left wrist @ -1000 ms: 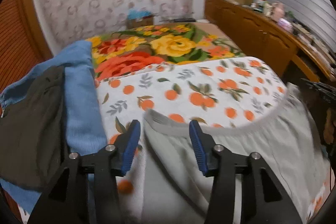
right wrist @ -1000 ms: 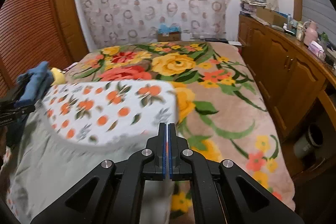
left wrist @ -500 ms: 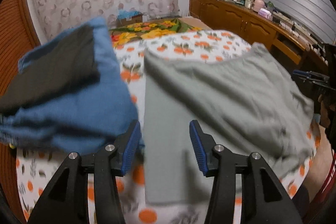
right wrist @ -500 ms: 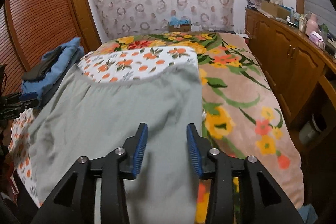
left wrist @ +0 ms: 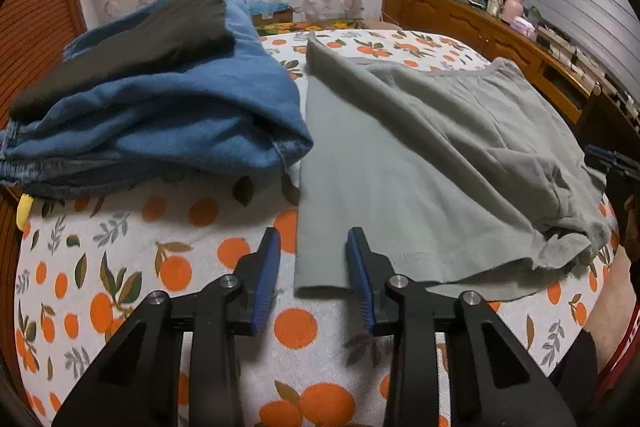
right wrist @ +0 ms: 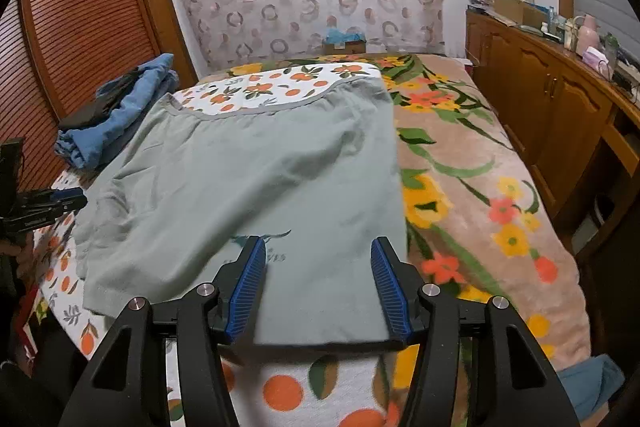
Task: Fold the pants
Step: 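Smooth the flat grey pants with both grippers and withdraw them, then close the right gripper on the side edge of the grey pants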
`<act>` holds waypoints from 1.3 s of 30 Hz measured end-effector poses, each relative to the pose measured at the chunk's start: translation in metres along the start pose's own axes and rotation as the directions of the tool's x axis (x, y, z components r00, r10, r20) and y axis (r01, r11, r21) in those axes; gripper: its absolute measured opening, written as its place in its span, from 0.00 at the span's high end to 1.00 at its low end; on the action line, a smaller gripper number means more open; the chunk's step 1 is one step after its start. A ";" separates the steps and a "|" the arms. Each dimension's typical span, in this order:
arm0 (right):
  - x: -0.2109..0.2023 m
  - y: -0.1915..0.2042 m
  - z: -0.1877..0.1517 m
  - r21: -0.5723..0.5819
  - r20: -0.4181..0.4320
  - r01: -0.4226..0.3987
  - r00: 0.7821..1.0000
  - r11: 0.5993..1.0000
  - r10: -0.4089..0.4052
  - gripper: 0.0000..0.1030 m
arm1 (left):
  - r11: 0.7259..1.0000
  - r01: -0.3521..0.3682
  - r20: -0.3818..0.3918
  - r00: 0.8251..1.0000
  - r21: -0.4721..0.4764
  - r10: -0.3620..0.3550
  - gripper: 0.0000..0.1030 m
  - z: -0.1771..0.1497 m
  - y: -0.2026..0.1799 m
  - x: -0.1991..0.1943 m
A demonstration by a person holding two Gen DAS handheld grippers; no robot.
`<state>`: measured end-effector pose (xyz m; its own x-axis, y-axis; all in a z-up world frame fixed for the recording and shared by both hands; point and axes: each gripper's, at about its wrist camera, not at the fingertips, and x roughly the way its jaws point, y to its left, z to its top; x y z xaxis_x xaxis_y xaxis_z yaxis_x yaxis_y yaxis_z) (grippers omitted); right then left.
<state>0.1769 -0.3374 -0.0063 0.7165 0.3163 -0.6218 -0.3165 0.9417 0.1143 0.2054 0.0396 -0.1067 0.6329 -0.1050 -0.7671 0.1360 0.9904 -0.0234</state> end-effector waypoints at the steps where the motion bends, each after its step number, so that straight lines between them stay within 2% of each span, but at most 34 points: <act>1: 0.000 0.001 -0.001 -0.002 0.000 -0.008 1.000 1.000 0.008 0.45 | 1.000 -0.002 0.002 1.000 -0.002 0.002 0.70 -0.001 0.001 -0.001; 5: -0.003 0.004 -0.008 -0.022 0.007 -0.004 1.000 1.000 0.004 0.44 | 1.000 -0.012 0.011 1.000 -0.010 0.012 0.78 -0.007 0.001 -0.006; 7: -0.006 0.003 -0.012 -0.018 0.009 -0.002 1.000 1.000 0.003 0.44 | 1.000 -0.008 0.015 1.000 -0.009 0.008 0.92 -0.009 0.000 -0.009; 9: -0.008 0.003 -0.014 -0.015 0.010 0.001 1.000 1.000 -0.001 0.44 | 1.000 -0.020 0.022 1.000 0.008 0.019 0.97 -0.011 -0.003 -0.012; 11: -0.009 0.004 -0.017 -0.019 0.004 0.003 1.000 1.000 -0.003 0.44 | 1.000 -0.023 0.045 0.999 0.020 0.022 0.98 -0.013 -0.006 -0.019; 14: -0.010 0.008 -0.019 -0.027 0.005 0.019 1.000 0.999 -0.019 0.44 | 0.999 -0.027 0.098 0.995 -0.017 0.028 0.98 -0.013 0.002 -0.043; 17: -0.012 0.011 -0.022 -0.023 0.010 0.023 1.000 0.999 -0.023 0.44 | 0.998 -0.038 0.116 0.992 -0.047 0.044 0.98 -0.016 0.017 -0.059; 19: -0.013 0.012 -0.023 -0.022 0.012 0.026 1.000 0.999 -0.026 0.44 | 0.997 -0.062 0.105 0.992 -0.046 0.066 0.98 -0.021 0.025 -0.063; 24: -0.017 0.008 -0.027 -0.007 0.015 0.023 1.000 1.000 -0.023 0.44 | 0.998 -0.052 0.057 0.997 -0.029 0.054 0.97 -0.036 0.023 -0.053; 26: -0.018 0.005 -0.028 0.004 0.015 0.024 1.000 1.000 -0.024 0.44 | 0.998 -0.049 0.056 0.997 -0.031 0.051 0.94 -0.037 0.021 -0.050; 28: -0.022 0.002 -0.032 0.015 0.016 0.028 0.999 0.999 -0.028 0.44 | 0.999 -0.019 0.067 0.998 -0.042 0.022 0.73 -0.038 0.019 -0.052; 30: -0.026 -0.004 -0.033 0.036 0.021 0.026 0.999 0.999 -0.027 0.44 | 0.999 0.001 0.090 0.996 -0.046 0.004 0.68 -0.036 0.017 -0.057; 33: -0.031 -0.011 -0.036 0.057 0.023 0.032 0.999 0.998 -0.033 0.44 | 0.999 0.022 0.146 0.989 -0.036 -0.017 0.53 -0.033 0.007 -0.067; 39: -0.031 -0.021 -0.033 0.098 0.023 0.034 0.999 0.995 -0.036 0.44 | 0.997 0.072 0.181 0.981 -0.006 -0.070 0.52 -0.023 -0.020 -0.068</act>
<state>0.1409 -0.3705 -0.0152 0.7416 0.2846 -0.6075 -0.2299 0.9585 0.1683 0.1425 0.0287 -0.0690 0.7492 -0.1886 -0.6350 0.1766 0.9808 -0.0829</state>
